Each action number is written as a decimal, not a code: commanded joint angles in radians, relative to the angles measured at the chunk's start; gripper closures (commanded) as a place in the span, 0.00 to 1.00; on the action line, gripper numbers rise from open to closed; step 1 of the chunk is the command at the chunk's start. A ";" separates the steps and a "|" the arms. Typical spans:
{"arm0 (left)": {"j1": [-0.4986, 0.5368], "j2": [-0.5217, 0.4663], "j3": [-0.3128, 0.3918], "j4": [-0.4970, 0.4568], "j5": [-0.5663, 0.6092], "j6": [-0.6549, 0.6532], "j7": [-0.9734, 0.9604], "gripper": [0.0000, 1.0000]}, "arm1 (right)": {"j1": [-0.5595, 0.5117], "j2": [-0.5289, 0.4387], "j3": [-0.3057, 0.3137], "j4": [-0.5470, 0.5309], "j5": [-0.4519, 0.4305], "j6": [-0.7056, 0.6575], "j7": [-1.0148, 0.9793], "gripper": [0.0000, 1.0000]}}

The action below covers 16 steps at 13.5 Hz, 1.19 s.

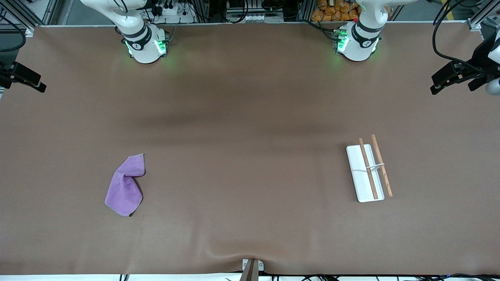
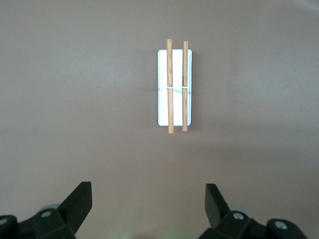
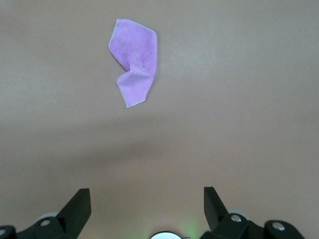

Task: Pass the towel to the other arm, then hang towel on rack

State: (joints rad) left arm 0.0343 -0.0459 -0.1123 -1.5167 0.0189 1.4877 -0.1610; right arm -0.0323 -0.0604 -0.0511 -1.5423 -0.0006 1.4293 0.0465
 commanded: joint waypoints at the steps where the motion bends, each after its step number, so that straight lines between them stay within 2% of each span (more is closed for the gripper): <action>1: 0.012 -0.017 -0.009 0.003 0.009 -0.018 0.015 0.00 | -0.001 -0.007 0.007 0.007 -0.012 -0.013 -0.011 0.00; 10: 0.003 -0.023 -0.007 -0.008 0.007 -0.020 0.009 0.00 | -0.004 -0.003 0.005 0.008 -0.013 -0.021 -0.011 0.00; 16: -0.024 -0.017 0.000 -0.007 0.007 -0.041 0.001 0.00 | 0.038 0.016 -0.003 0.002 -0.012 -0.001 -0.011 0.00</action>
State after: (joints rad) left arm 0.0148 -0.0471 -0.1164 -1.5165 0.0188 1.4549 -0.1605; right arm -0.0114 -0.0572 -0.0505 -1.5425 -0.0006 1.4222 0.0436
